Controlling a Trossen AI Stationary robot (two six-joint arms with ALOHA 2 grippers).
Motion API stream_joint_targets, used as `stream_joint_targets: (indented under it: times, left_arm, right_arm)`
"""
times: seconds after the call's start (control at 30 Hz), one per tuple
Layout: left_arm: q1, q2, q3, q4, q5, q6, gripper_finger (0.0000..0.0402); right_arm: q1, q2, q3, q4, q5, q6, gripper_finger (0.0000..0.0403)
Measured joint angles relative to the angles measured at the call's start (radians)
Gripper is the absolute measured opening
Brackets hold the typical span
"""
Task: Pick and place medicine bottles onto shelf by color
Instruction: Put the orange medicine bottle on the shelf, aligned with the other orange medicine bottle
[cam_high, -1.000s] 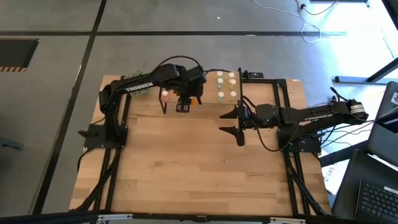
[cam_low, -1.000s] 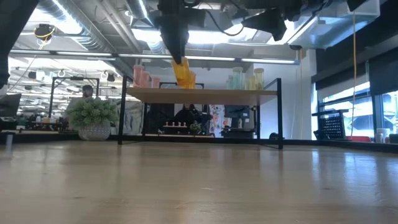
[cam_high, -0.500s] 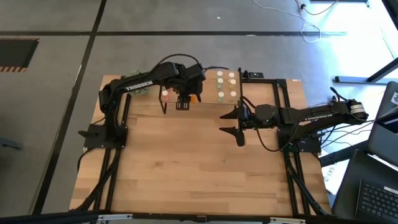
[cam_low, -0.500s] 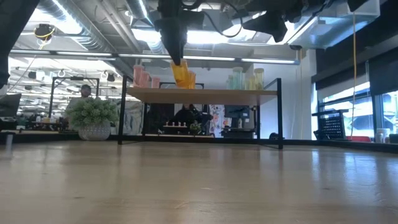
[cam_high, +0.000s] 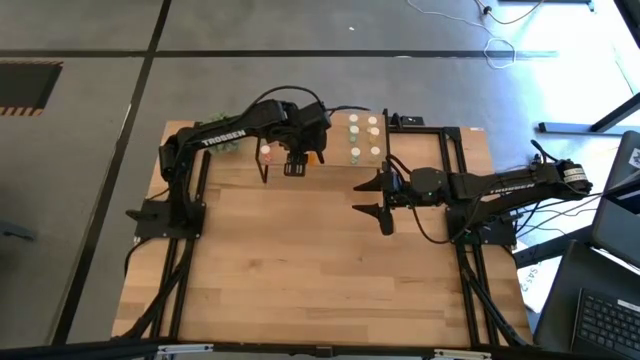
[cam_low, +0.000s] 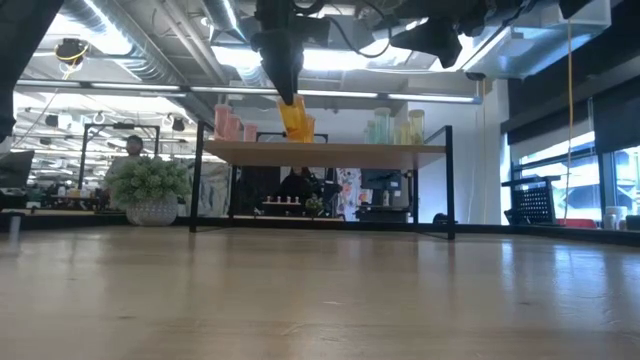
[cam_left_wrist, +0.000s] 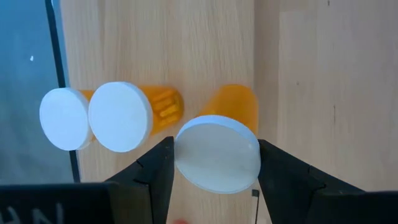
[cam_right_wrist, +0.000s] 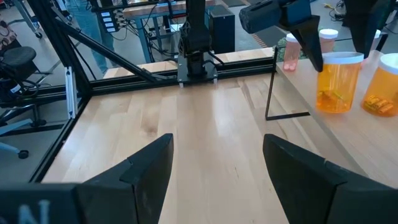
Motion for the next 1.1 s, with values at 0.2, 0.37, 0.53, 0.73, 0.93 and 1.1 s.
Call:
stream_joint_targets:
  times: [0.2, 0.37, 0.53, 0.73, 0.93, 1.1]
  left_arm:
    - [0.0, 0.006, 0.0, 0.0, -0.001, 0.002, 0.0183]
    - [-0.002, 0.025, -0.001, 0.011, -0.036, 0.018, 0.0183]
    - [-0.003, 0.027, -0.001, 0.007, -0.048, 0.027, 0.0183]
    - [-0.003, 0.027, -0.001, 0.008, -0.048, 0.025, 0.0183]
    - [-0.009, 0.029, -0.001, 0.022, -0.059, 0.047, 0.0183]
    - [-0.017, 0.029, -0.001, 0.037, -0.058, 0.056, 0.0183]
  right_arm:
    - [0.0, 0.0, 0.0, 0.0, 0.0, 0.0, 0.025]
    - [0.0, 0.0, 0.0, 0.0, 0.0, -0.001, 0.025]
    - [0.0, 0.0, 0.002, -0.003, 0.0, -0.001, 0.025]
    - [0.0, 0.0, 0.002, -0.003, 0.0, 0.0, 0.025]
    - [0.0, 0.0, 0.002, -0.003, 0.0, 0.0, 0.025]
    - [0.0, 0.001, 0.002, -0.003, 0.0, -0.003, 0.025]
